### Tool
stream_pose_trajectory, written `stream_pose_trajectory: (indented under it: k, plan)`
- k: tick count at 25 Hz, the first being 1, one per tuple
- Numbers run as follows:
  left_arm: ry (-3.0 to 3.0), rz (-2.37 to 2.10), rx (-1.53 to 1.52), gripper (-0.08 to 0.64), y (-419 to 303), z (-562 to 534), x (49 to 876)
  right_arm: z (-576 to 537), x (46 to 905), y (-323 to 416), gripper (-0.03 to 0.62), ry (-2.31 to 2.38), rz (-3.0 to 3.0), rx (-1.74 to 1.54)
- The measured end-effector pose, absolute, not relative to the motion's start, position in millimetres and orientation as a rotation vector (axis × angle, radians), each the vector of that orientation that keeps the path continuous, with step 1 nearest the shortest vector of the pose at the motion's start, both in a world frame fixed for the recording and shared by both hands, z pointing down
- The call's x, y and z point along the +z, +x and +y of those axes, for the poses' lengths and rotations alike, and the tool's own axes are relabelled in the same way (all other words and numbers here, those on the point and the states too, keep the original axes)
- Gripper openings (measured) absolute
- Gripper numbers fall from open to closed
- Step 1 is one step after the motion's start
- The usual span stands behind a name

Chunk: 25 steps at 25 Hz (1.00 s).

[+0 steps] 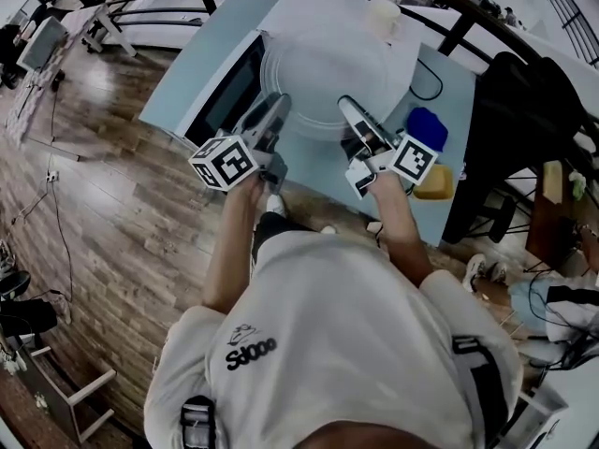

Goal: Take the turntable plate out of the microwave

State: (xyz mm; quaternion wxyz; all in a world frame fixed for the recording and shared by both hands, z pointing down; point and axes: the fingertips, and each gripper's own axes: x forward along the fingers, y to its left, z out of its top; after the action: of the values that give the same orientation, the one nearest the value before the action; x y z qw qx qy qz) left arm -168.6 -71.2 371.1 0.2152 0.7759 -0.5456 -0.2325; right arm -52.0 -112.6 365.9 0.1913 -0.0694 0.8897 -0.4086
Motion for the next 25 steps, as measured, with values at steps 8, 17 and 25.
stream_pose_trajectory:
  k: [8,17,25]
  plan:
    - [2.213,-1.522,-0.67,0.135,-168,-59,342,-102,338,-52,0.052,-0.166,2.517,-1.064]
    - [2.208,-1.537,-0.65,0.137,-168,-58,341,-102,337,-52,0.054,-0.169,2.555,-1.019]
    - [2.213,-1.571,-0.611,0.14,-169,-57,339,-102,337,-53,0.054,-0.146,2.537,-1.046]
